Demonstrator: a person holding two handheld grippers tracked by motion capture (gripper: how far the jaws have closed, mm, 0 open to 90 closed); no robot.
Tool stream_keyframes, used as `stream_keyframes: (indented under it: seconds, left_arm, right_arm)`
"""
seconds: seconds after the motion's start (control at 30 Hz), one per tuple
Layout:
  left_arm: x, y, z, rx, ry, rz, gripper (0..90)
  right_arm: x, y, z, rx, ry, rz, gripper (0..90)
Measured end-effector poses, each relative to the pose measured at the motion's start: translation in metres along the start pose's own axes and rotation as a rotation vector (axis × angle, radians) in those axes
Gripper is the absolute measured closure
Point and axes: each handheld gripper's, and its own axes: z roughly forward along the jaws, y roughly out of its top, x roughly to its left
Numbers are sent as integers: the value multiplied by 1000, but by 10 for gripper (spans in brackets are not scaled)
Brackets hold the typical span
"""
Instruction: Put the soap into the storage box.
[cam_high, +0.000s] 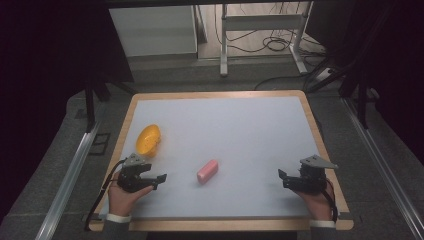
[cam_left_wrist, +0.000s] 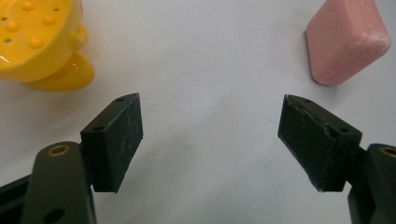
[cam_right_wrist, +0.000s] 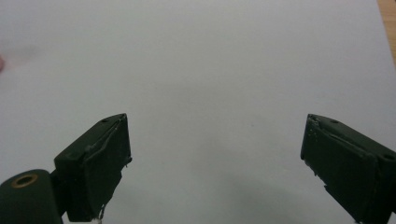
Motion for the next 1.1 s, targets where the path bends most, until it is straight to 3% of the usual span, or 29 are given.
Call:
stream_keyframes:
  seconds: [0.73, 1.1]
  left_arm:
    - [1, 0, -1, 2, -13, -4, 226]
    - [-1, 0, -2, -7, -3, -5, 231]
  right_arm:
    - [-2, -3, -1, 12, -37, -6, 92]
    - [0, -3, 2, 21, -28, -19, 91]
